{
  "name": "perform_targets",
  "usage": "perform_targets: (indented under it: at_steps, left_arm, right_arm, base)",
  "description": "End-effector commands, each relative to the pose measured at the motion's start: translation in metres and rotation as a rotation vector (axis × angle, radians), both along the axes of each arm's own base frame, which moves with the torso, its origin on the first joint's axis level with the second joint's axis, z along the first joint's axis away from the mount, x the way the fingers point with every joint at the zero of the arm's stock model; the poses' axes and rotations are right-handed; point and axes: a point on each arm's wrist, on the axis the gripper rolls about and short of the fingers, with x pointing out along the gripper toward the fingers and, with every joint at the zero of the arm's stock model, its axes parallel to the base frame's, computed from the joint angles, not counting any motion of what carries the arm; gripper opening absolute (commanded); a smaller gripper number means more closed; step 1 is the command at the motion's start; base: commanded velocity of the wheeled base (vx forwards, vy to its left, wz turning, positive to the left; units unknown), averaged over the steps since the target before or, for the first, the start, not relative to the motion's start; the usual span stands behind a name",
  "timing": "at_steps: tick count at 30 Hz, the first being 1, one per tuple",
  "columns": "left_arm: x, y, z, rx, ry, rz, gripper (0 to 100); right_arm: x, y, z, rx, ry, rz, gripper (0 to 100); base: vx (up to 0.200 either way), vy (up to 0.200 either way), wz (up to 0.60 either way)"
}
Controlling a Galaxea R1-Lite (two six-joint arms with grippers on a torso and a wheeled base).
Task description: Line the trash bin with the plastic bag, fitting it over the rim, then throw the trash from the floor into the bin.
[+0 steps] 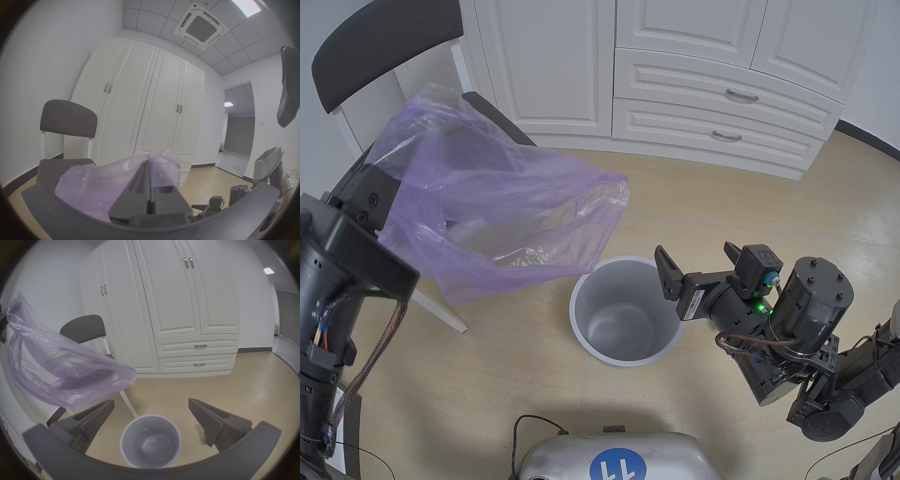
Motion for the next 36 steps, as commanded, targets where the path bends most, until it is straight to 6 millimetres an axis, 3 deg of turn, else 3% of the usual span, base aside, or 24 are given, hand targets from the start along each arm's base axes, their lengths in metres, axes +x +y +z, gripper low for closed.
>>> perform_targets:
  at_steps: [1, 9, 13, 26, 36]
  left_arm:
    - [-0.003, 0.001, -0.001, 0.005, -0.009, -0.022, 0]
    - [-0.003, 0.002, -0.002, 0.019, -0.025, -0.049, 0]
    - [-0.005, 0.001, -0.001, 0.013, -0.026, -0.061, 0]
    - [-0.005, -0.002, -0.002, 0.012, -0.021, -0.071, 0]
    - [0.000, -0.003, -0.003, 0.022, -0.015, -0.048, 0]
  right_arm:
    - [0.002, 0.001, -0.003, -0.008, 0.007, -0.002, 100]
    - [0.005, 0.004, -0.012, -0.026, 0.026, -0.002, 100]
    - [0.006, 0.011, -0.028, -0.062, 0.062, 0.012, 100]
    - [-0.029, 0.049, -0.068, -0.076, 0.173, 0.177, 100]
    - [-0.048, 0.032, -0.080, -0.154, 0.229, 0.296, 100]
  base:
    - [0.000, 0.000, 0.00]
    - [0.000, 0.000, 0.00]
    - [0.000, 0.000, 0.00]
    - [0.000, 0.000, 0.00]
    - [0.000, 0.000, 0.00]
